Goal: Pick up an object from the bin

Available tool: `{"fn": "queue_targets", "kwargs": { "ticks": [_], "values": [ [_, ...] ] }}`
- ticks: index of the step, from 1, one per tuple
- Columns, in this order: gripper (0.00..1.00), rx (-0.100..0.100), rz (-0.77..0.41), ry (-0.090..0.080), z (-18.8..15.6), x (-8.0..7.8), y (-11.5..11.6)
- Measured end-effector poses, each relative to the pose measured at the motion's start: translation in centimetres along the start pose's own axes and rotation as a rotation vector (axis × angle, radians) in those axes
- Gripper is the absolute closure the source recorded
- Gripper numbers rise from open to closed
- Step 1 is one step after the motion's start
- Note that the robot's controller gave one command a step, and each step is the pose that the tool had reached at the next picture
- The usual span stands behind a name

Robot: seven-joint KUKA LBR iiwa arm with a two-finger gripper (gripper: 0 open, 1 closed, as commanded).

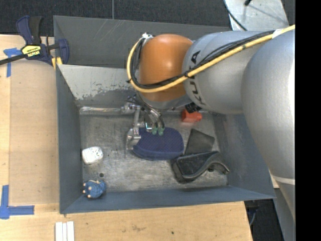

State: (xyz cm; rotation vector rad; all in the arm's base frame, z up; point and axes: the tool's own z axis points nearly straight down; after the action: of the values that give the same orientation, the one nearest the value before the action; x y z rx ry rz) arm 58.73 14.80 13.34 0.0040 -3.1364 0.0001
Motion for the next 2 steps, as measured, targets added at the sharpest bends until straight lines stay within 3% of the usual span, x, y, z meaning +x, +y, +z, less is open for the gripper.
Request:
{"fn": "queue_targets", "kwargs": {
  "ticks": [1,2],
  "values": [
    [0.00,-0.006,-0.130,-0.012,5.9,-1.1,-5.1],
    [0.00,-0.004,-0.039,-0.016,5.7,0.5,-11.4]
  ]
}}
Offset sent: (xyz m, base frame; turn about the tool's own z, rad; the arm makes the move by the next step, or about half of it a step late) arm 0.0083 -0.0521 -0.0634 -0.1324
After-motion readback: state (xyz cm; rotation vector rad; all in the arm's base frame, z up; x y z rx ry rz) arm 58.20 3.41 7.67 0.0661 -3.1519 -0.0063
